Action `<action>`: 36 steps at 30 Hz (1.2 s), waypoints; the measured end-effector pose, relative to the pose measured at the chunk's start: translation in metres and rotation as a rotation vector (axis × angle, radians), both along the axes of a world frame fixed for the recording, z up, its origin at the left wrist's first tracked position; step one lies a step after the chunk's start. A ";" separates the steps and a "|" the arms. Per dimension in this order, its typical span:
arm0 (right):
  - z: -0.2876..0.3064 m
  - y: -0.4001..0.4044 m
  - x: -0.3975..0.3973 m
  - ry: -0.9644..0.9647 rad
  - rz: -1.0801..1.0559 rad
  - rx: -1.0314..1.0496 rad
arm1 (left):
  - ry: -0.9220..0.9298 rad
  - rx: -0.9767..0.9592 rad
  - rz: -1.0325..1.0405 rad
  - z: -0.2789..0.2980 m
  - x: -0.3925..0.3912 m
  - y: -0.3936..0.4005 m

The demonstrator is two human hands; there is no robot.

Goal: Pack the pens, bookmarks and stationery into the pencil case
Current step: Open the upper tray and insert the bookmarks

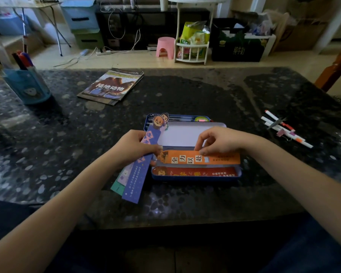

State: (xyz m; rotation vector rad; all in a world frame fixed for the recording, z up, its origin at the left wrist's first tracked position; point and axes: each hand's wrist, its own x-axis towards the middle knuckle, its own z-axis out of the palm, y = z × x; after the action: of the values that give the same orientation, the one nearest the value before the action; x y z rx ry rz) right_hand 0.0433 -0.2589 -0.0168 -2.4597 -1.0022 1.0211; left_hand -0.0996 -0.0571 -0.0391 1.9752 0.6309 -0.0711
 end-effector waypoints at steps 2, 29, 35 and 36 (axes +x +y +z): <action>-0.001 -0.001 0.000 0.001 0.009 0.002 | 0.004 -0.002 0.000 0.002 0.000 0.000; -0.020 -0.001 -0.012 -0.166 0.204 -0.146 | 0.191 0.174 -0.370 0.002 -0.003 -0.016; -0.008 -0.016 -0.003 -0.198 0.259 -0.325 | 0.188 0.163 -0.364 0.000 -0.002 -0.013; -0.011 -0.016 -0.004 -0.222 0.266 -0.332 | 0.184 0.163 -0.363 0.000 -0.002 -0.013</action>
State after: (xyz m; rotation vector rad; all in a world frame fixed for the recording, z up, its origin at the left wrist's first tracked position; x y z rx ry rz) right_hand 0.0391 -0.2744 -0.0277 -2.8129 -1.3560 1.0865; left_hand -0.1015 -0.0700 -0.0387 2.2393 0.3967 -0.4401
